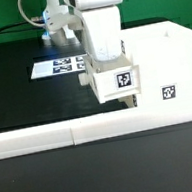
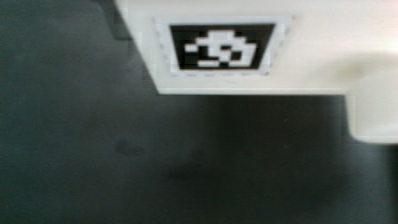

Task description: Assemble drawer

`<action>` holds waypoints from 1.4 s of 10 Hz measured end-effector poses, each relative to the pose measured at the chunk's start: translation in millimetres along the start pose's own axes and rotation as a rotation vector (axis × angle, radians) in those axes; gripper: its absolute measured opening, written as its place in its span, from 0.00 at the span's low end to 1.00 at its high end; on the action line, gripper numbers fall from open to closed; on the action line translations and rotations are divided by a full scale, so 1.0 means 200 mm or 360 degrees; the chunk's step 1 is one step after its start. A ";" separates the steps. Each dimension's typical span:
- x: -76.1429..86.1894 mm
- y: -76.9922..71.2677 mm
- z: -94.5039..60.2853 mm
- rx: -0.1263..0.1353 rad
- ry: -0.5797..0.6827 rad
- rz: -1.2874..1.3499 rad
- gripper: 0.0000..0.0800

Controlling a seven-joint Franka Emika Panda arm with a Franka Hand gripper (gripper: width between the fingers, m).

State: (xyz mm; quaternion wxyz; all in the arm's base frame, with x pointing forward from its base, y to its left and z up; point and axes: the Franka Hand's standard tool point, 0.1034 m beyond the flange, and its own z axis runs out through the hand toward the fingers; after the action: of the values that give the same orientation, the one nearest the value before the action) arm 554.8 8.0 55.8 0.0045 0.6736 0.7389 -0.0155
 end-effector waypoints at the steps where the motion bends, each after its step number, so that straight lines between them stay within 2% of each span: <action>1: 0.00 0.00 0.00 -0.0003 0.0001 0.0012 0.06; 2: 0.00 0.00 0.00 -0.0004 0.0002 0.0015 0.06; 3: 0.00 0.00 0.00 -0.0004 0.0002 0.0015 0.12; 4: 0.00 0.00 0.00 -0.0004 0.0002 0.0015 0.12; 5: 0.01 0.00 0.00 -0.0006 0.0004 0.0021 0.38; 6: 0.01 0.01 -0.02 -0.0016 0.0003 0.0042 0.55; 7: 0.02 0.02 -0.05 -0.0029 0.0000 0.0073 0.55; 8: 0.02 0.03 -0.09 -0.0038 -0.0007 0.0083 0.75; 9: 0.02 0.04 -0.12 -0.0043 -0.0014 0.0083 0.79; 11: -0.01 0.05 -0.19 -0.0052 -0.0029 0.0085 0.81; 14: -0.16 0.02 -0.26 -0.0065 -0.0052 0.0052 0.81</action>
Offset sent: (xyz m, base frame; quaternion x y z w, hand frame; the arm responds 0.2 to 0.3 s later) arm 0.0000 0.0000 0.0000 0.0000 0.0000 0.0000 1.0000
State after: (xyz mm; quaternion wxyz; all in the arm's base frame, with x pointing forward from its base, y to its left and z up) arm 562.5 -21.4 108.1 0.0306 0.6849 0.7279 -0.0114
